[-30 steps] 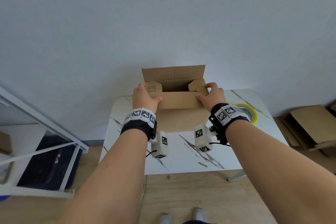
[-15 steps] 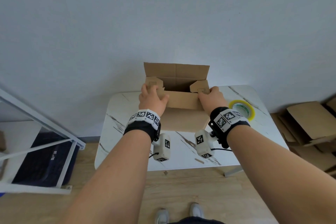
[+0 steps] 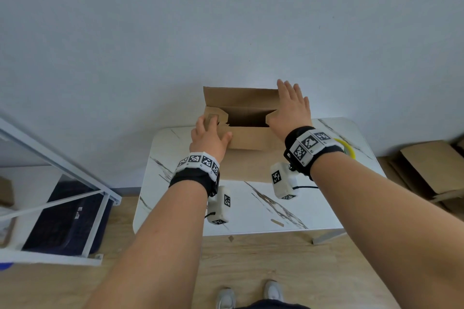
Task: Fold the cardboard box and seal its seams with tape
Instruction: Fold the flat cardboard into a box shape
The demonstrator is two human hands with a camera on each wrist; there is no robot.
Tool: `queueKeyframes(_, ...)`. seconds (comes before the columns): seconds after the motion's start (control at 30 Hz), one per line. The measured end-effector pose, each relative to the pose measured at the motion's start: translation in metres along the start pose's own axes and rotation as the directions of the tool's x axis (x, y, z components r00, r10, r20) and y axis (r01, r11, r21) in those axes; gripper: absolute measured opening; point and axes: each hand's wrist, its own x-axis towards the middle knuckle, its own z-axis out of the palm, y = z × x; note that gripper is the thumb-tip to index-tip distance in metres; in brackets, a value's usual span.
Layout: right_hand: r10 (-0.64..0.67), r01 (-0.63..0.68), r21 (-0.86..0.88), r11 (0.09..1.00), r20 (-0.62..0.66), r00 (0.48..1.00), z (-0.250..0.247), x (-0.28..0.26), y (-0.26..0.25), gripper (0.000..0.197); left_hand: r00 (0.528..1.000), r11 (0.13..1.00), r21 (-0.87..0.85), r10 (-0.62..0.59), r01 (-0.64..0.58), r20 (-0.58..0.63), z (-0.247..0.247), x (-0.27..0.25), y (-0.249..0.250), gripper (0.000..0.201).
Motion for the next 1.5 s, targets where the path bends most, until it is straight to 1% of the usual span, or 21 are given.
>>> queueKeyframes(0.07,-0.027,0.027,-0.008,1.000,0.006,1.000,0.002,-0.001,0.002,0.075,1.000,0.999,0.033,-0.003,0.004,-0.016,0.001,0.000,0.000,0.063)
queueKeyframes(0.13,-0.068,0.068,-0.010,0.998,-0.058,0.996,0.004,-0.005,0.003,0.065,0.999,0.999,0.051,-0.003,0.006,-0.049,0.002,0.000,0.000,0.070)
queueKeyframes(0.2,-0.083,0.081,-0.016,0.997,-0.102,0.991,0.005,-0.010,0.003,0.052,0.996,1.000,0.008,-0.012,0.013,-0.093,0.004,-0.001,0.001,0.081)
queueKeyframes(0.27,-0.065,0.064,-0.017,0.998,-0.056,0.996,0.004,-0.014,0.004,0.039,0.988,0.998,-0.063,-0.008,-0.001,-0.153,0.007,-0.004,0.001,0.092)
queueKeyframes(0.33,-0.046,0.046,0.007,0.999,0.031,0.998,0.006,-0.018,0.006,0.034,0.973,0.997,-0.075,0.011,-0.029,-0.232,0.010,-0.008,0.002,0.098)
queueKeyframes(0.43,-0.030,0.024,0.085,0.996,0.064,0.997,0.010,-0.020,0.008,0.034,0.952,0.997,0.049,0.071,-0.059,-0.298,0.010,-0.010,0.002,0.094)
queueKeyframes(0.5,-0.016,0.009,0.094,0.996,0.079,0.997,0.010,-0.017,0.010,0.033,0.961,0.984,0.142,0.144,-0.112,-0.237,0.009,-0.007,0.004,0.079)
queueKeyframes(0.57,0.014,-0.023,0.084,0.996,0.108,0.994,0.010,-0.013,0.012,0.029,0.976,0.965,0.215,0.179,-0.149,-0.127,0.010,-0.002,0.005,0.062)
queueKeyframes(0.67,0.040,-0.049,0.071,0.996,0.122,0.992,0.008,-0.006,0.012,0.023,0.985,0.951,0.268,0.170,-0.154,-0.038,0.012,0.002,0.005,0.055)
queueKeyframes(0.73,0.027,-0.034,0.038,0.999,0.169,0.985,0.009,0.000,0.009,0.031,0.984,0.947,0.272,0.179,-0.169,-0.014,0.011,0.004,0.003,0.053)
queueKeyframes(0.8,0.047,-0.051,0.004,0.999,0.288,0.956,0.011,0.006,0.007,0.054,0.983,0.949,0.258,0.185,-0.179,0.001,0.008,0.006,-0.001,0.052)
queueKeyframes(0.83,0.061,-0.064,-0.004,0.998,0.341,0.938,0.011,0.008,0.006,0.060,0.982,0.951,0.252,0.186,-0.180,0.000,0.007,0.007,-0.003,0.051)
queueKeyframes(0.9,0.064,-0.058,-0.027,0.998,0.376,0.924,0.012,0.013,0.004,0.062,0.982,0.954,0.238,0.189,-0.182,-0.007,0.005,0.009,-0.007,0.051)
queueKeyframes(1.0,0.075,-0.048,-0.089,0.995,0.334,0.940,0.009,0.011,0.002,0.058,0.981,0.947,0.268,0.192,-0.176,-0.033,0.000,0.011,-0.010,0.049)
queueKeyframes(1.1,0.109,-0.080,-0.106,0.991,0.316,0.942,0.007,0.003,0.001,0.055,0.980,0.942,0.324,0.135,-0.081,-0.146,-0.002,0.010,-0.006,0.049)
queueKeyframes(1.2,0.172,-0.151,-0.094,0.984,0.281,0.944,0.004,-0.003,0.002,0.056,0.961,0.976,0.219,0.050,0.012,-0.273,0.003,0.002,0.008,0.053)
queueKeyframes(1.27,0.219,-0.197,-0.109,0.974,0.256,0.941,0.003,-0.006,0.004,0.055,0.960,0.996,0.046,-0.058,0.073,-0.273,0.007,-0.005,0.017,0.066)
queueKeyframes(1.33,0.270,-0.251,-0.109,0.962,0.240,0.932,0.000,-0.009,0.006,0.053,0.974,0.977,-0.172,-0.157,0.128,-0.164,0.010,-0.012,0.026,0.079)
queueKeyframes(1.37,0.297,-0.282,-0.093,0.955,0.250,0.922,0.001,-0.011,0.007,0.052,0.982,0.957,-0.257,-0.166,0.137,-0.095,0.012,-0.015,0.030,0.083)
queueKeyframes(1.43,0.322,-0.339,0.002,0.941,0.312,0.894,0.002,-0.015,0.008,0.053,0.994,0.938,-0.328,-0.105,0.110,0.033,0.019,-0.018,0.037,0.083)
queueKeyframes(1.5,0.302,-0.373,0.136,0.918,0.371,0.878,0.004,-0.021,0.006,0.058,0.992,0.944,-0.318,-0.049,0.083,0.114,0.024,-0.017,0.040,0.077)
